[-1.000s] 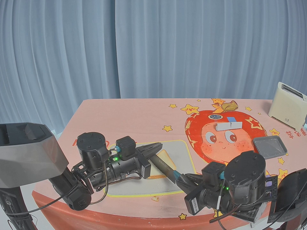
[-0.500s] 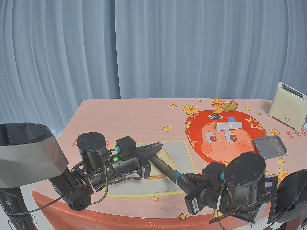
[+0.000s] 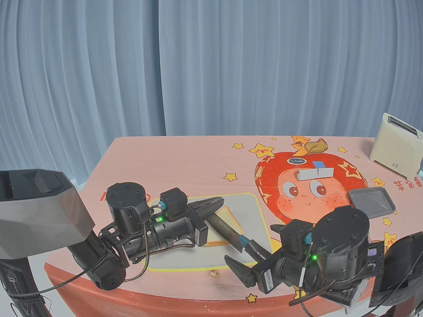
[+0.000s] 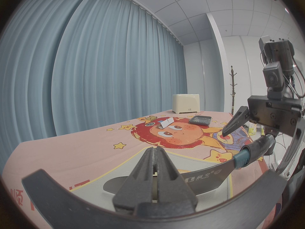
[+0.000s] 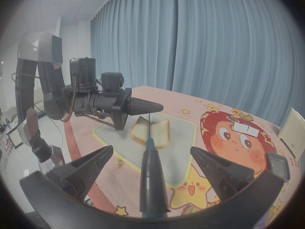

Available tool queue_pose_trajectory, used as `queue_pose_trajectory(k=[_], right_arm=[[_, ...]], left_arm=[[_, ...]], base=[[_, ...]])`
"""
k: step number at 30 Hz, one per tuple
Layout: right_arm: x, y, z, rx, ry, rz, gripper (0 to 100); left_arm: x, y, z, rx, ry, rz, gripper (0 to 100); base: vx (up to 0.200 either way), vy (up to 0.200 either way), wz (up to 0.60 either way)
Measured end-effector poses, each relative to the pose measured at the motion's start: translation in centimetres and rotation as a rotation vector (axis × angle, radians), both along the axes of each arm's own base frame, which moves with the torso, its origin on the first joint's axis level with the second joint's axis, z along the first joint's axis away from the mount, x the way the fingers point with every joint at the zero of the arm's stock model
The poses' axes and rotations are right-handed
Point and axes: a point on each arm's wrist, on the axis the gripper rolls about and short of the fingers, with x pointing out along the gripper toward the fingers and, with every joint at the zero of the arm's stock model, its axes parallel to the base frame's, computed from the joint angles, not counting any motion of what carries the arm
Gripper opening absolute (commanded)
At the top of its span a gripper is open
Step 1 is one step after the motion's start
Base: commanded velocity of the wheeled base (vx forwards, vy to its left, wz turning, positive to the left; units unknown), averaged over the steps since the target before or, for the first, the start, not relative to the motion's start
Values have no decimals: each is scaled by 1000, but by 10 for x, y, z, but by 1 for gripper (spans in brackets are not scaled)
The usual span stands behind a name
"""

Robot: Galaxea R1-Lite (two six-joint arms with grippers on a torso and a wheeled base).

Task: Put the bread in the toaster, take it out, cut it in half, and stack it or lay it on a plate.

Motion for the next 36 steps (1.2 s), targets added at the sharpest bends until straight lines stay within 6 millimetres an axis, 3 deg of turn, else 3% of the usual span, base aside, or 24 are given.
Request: queue_pose_trajectory(k=[11,18,23,29,36], right_arm=[[0,-7,18,-12,-20,19,100],[-1,-20,28,-170,117,70,100],[5,-26,41,-180,171,95,100],[13,-19,44,-164,162,89,100],[18,-7,33,-173,165,99,100]], left_arm=[[0,0,1,-1,-1,-1,0],[0,0,1,-2,-2,-1,0],[0,0,1,-2,-1,-2,0],[0,-1,0,0,-1,-3,0],[0,0,0,0,0,-3,0]], base=[[0,0,0],[0,0,0],[0,0,0],[0,0,0],[0,0,0]])
